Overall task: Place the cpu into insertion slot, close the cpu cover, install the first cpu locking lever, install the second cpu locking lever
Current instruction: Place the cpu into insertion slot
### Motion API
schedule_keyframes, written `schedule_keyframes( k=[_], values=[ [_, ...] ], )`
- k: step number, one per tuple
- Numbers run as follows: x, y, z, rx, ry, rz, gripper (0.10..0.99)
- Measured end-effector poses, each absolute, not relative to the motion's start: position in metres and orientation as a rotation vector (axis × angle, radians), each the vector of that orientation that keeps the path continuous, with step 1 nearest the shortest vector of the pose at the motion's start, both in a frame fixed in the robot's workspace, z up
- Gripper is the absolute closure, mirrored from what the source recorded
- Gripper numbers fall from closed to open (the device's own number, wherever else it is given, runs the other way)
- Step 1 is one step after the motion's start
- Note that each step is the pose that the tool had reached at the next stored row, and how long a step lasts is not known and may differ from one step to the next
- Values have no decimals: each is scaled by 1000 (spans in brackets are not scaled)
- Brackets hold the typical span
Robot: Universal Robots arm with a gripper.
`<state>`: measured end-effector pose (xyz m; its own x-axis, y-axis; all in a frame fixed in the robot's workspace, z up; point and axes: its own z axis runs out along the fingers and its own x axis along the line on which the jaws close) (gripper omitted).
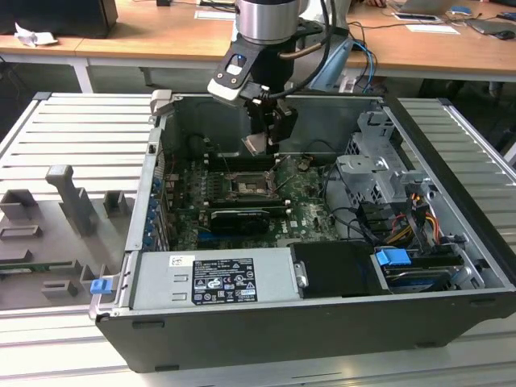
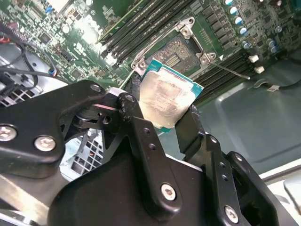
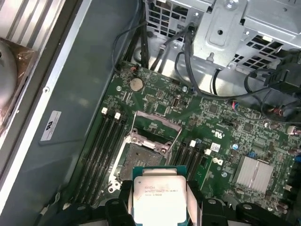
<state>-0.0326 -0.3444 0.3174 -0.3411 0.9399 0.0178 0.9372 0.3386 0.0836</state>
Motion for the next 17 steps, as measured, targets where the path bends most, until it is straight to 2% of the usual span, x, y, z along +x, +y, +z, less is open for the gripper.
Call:
schedule_keyframes(
  k=[17],
  values=[
    [-33,-344,307,1830,2508,121,545]
  ],
)
